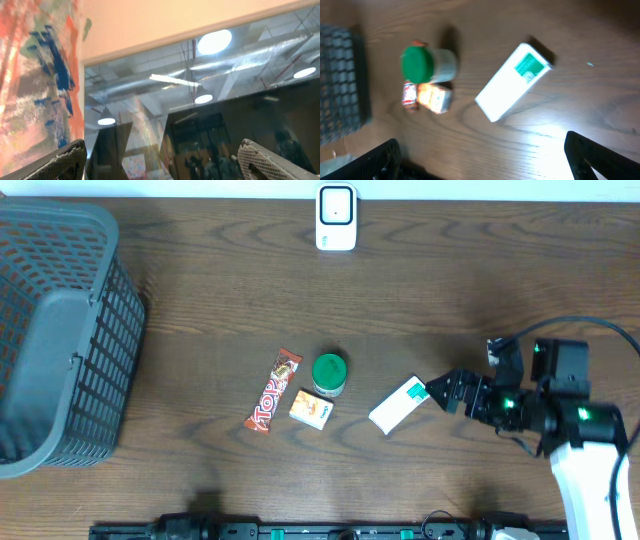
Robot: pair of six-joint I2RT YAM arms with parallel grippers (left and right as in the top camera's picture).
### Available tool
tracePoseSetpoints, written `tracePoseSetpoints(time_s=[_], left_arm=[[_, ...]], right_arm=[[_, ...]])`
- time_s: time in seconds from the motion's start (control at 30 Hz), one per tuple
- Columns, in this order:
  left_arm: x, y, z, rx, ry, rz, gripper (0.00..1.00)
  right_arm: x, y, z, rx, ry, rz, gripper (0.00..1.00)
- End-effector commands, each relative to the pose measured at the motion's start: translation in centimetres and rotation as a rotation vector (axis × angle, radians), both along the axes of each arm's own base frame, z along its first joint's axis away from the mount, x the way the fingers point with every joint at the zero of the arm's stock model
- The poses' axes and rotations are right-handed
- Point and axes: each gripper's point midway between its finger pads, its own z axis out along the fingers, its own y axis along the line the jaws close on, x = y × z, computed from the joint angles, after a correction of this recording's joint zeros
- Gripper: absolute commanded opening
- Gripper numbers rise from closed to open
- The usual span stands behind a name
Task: Scan the item barcode
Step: 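Lower the right gripper onto the Panadol box and grasp it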
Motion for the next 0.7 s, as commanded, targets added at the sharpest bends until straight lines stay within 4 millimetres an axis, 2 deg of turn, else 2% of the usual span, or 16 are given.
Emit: tracePoseSetpoints(time_s=[0.0,0.2,0.33,0.53,0.67], left_arm=[[0.0,0.1,-0.2,-0.008,0.002,-0.006,0.96],[1.4,0.2,-1.0,-0.009,0.027,-0.006,0.96],[2.0,0.2,-1.3,-0.01,0.032,-0.006,0.96],[2.2,0.2,-1.4,-0.01,0.036,-0.005,0.96],[2.2,0.2,-1.4,-0.01,0.036,-0.005,0.96]], right_arm=[[0.5,-0.9,-2.7,-0.008,0.117,-0.048,0.99],[0.5,-1.9,-7.2,-0.003,0.292,-0.037,0.96],[0.8,-2.1,-9.5,0.013,0.368,-0.045,0.85],[1.7,-2.2,-11.5,0.028,0.414,-0.081,0.82],[1.9,-2.2,-12.6,0.041,0.438,-0.128,0.75]])
